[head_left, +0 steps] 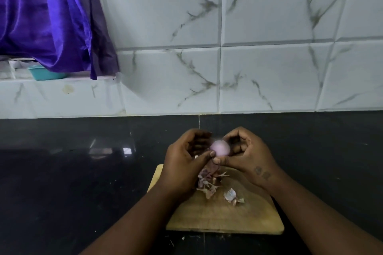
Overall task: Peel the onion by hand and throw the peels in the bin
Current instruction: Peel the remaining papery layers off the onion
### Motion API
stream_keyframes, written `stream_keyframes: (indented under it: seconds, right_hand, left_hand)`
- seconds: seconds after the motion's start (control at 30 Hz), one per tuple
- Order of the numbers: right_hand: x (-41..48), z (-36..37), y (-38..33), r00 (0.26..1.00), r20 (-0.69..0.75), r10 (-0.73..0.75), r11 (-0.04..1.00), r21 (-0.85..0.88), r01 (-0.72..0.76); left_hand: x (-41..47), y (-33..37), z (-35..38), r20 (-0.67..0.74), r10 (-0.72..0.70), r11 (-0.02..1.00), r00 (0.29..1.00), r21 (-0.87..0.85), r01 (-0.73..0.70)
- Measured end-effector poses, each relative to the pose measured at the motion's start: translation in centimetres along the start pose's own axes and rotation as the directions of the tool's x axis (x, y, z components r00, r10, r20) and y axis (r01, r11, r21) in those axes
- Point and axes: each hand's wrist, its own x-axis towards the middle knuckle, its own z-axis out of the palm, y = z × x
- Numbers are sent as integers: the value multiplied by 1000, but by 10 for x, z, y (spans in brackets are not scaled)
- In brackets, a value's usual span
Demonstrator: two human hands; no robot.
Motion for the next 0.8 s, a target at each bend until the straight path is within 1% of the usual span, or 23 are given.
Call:
stream_keyframes:
  seconds: [0.23, 0.4, 0.57, 0.7, 0.8]
  right_hand:
    - [-1, -1, -1, 1000, 2, 18, 998, -63, -18]
    - [-4, -2, -4, 1000, 24, 17, 997, -81, -15]
    - [-5, -4, -5, 999, 50, 16, 999, -44, -14]
    - [-4, -5, -3, 998, 64, 27, 1000, -17, -26]
    - [-3, -5, 0, 998, 58, 19, 1000, -4, -19]
  left_hand:
    - [-1, -3, 1, -20, 35, 999, 999, 3, -35]
    - [0, -3, 0, 4, 43, 999, 999, 14, -43]
    - [3, -6, -2, 99, 12, 1000, 995, -28, -10]
    - [3, -8, -4, 185, 8, 1000, 983, 14, -11]
    - [3, -8, -3, 214, 12, 1000, 977, 21, -17]
